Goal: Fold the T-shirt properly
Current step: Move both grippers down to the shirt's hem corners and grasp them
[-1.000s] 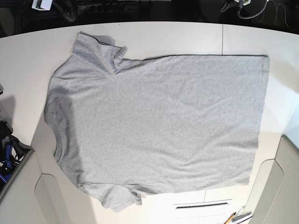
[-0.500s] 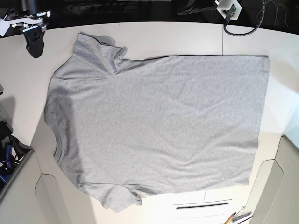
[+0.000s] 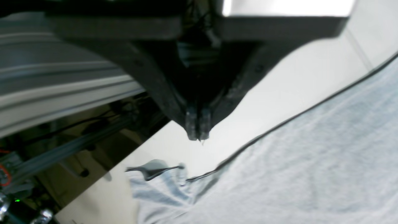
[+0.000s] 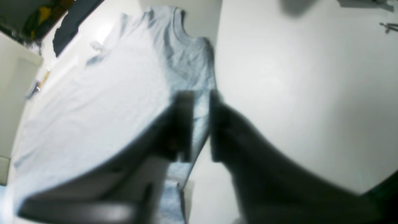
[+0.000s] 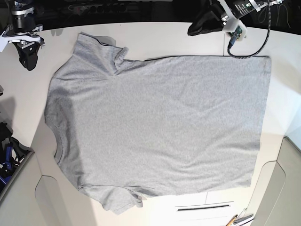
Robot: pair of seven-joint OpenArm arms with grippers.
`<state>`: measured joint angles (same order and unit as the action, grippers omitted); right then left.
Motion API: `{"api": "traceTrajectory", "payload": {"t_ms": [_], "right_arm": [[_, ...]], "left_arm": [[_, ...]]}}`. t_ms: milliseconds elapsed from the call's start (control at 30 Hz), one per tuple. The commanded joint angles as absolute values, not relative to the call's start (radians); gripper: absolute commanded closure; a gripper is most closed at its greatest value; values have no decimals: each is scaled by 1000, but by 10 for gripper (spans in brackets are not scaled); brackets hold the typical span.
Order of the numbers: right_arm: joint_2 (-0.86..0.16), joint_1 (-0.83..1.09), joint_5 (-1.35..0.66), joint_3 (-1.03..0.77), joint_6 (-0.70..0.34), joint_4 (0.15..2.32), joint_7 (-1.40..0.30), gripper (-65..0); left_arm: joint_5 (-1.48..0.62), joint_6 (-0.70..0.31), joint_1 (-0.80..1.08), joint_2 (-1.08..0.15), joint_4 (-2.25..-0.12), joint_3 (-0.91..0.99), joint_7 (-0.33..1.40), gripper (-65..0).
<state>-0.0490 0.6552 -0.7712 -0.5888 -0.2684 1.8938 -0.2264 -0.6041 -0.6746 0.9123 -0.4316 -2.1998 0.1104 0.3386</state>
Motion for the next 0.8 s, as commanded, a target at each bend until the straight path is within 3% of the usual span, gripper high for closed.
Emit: {"api": "traceTrajectory", "payload": {"t_ms": [0,100,200,300,467,600,767], "right_arm": [[-57,651,-754,-595,-276,1911,-203,-205],[-58,625,-684,-595,-276,1911,-223,-254],[-57,588,-669,-595,-276,1909,-290,-255],[-57,525,-669,-595,-276,1873,-323,-255],[-58,403,-690,-595,-278,1683,-340,-255],[-57,333,-789,-595,-340,1538,-390,-255],[-57,302,-845,-585,-363,1469,-424,-255]], "left_arm": [[-626,-686,912,-426,-2217,129,327,0],[-648,-698,900,-404,-2217,160,330,-13],[-655,-698,892,-399,-2217,178,330,-139],[-654,-698,877,-399,-2217,186,353,-208],[-655,-698,833,-399,-2217,186,409,-218],[-655,-698,829,-399,-2217,186,431,-218],[-654,-698,829,-399,-2217,186,436,-218]]}}
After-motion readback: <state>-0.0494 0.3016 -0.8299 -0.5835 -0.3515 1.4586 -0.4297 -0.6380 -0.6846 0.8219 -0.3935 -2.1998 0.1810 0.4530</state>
